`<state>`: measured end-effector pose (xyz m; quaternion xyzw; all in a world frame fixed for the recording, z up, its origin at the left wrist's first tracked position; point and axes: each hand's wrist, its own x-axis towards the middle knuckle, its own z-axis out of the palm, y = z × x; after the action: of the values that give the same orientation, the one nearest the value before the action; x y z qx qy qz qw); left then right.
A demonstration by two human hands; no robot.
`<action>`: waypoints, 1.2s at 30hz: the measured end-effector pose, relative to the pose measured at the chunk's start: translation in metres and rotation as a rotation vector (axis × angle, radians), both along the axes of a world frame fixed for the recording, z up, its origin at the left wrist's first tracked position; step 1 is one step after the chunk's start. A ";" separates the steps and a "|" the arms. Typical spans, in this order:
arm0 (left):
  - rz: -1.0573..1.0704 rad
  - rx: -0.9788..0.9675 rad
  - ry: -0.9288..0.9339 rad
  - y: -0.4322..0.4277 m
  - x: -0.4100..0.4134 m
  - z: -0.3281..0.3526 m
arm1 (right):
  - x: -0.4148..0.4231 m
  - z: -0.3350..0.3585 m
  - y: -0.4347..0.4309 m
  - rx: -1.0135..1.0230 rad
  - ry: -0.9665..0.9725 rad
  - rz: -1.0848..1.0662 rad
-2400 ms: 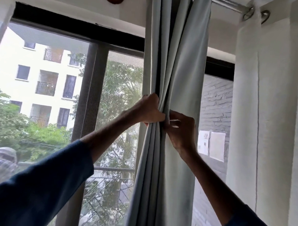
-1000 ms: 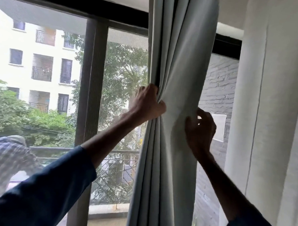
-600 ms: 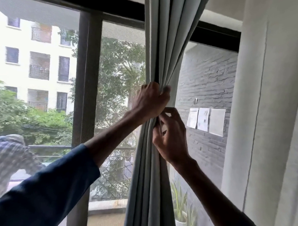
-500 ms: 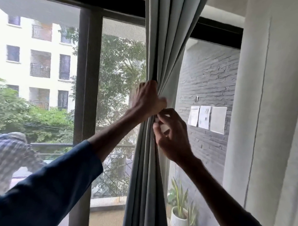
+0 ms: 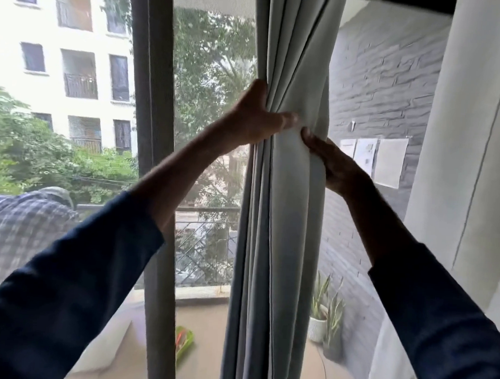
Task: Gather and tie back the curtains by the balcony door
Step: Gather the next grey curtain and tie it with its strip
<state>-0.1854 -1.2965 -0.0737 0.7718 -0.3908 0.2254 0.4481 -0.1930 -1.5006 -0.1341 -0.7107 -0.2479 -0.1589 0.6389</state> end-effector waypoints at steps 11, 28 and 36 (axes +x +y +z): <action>0.323 0.138 -0.253 -0.010 -0.010 -0.082 | -0.017 -0.095 0.020 -0.054 0.005 -0.397; 0.346 0.571 0.122 -0.023 -0.038 -0.353 | -0.064 -0.365 0.049 -0.442 0.315 -0.562; 0.337 0.557 0.125 -0.024 -0.033 -0.375 | -0.093 -0.384 0.046 -0.195 0.468 -0.150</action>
<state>-0.2188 -1.3204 -0.4482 0.9308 -0.2759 0.1332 0.1995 -0.2865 -1.4546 -0.5180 -0.8026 -0.0543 -0.0126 0.5939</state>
